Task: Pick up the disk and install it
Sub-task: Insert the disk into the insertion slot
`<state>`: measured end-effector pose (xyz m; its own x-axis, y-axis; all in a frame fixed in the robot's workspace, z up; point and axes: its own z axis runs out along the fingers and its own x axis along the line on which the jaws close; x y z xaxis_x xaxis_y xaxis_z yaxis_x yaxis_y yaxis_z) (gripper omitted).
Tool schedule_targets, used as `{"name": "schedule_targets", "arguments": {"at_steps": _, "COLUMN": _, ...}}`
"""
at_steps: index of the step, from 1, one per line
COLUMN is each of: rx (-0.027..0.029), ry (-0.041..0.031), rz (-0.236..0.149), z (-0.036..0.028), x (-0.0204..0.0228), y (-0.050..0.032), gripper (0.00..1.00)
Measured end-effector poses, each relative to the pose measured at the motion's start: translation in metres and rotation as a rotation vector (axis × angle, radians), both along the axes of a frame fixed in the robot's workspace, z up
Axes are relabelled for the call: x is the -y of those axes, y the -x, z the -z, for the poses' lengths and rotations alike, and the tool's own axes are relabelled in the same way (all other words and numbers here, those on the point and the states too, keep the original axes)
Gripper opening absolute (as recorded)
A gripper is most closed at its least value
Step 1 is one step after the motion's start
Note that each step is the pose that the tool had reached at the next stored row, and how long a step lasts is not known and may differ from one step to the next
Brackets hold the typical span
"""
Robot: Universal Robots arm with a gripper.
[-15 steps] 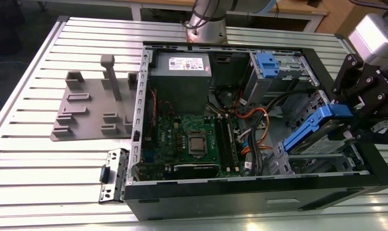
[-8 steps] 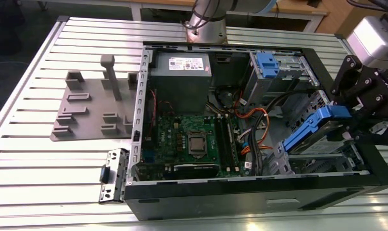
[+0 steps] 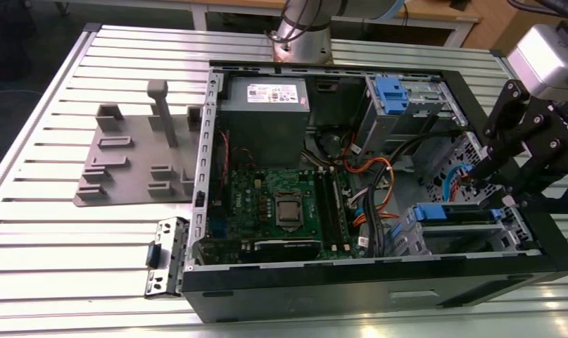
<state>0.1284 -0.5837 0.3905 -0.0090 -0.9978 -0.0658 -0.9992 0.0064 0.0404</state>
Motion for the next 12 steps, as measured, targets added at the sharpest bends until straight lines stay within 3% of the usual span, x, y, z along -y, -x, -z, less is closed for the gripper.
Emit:
{"name": "schedule_targets", "arguments": {"at_steps": 2, "rx": 0.0, "ry": 0.0001, "rz": 0.0, "z": 0.0, "x": 0.0, "y": 0.0, "gripper": 0.42}}
{"name": "schedule_targets", "arguments": {"at_steps": 4, "rx": 0.0, "ry": 0.0001, "rz": 0.0, "z": 0.0001, "x": 0.0, "y": 0.0, "gripper": 0.3}}
{"name": "schedule_targets", "arguments": {"at_steps": 5, "rx": 0.0, "ry": 0.0001, "rz": 0.0, "z": 0.0002, "x": 0.0, "y": 0.0, "gripper": 0.3}}
{"name": "schedule_targets", "arguments": {"at_steps": 9, "rx": 0.0, "ry": 0.0001, "rz": 0.0, "z": 0.0003, "x": 0.0, "y": 0.0, "gripper": 0.12}}
{"name": "schedule_targets", "arguments": {"at_steps": 12, "rx": 0.0, "ry": 0.0001, "rz": 0.0, "z": 0.0004, "x": 0.0, "y": 0.0, "gripper": 0.1}}
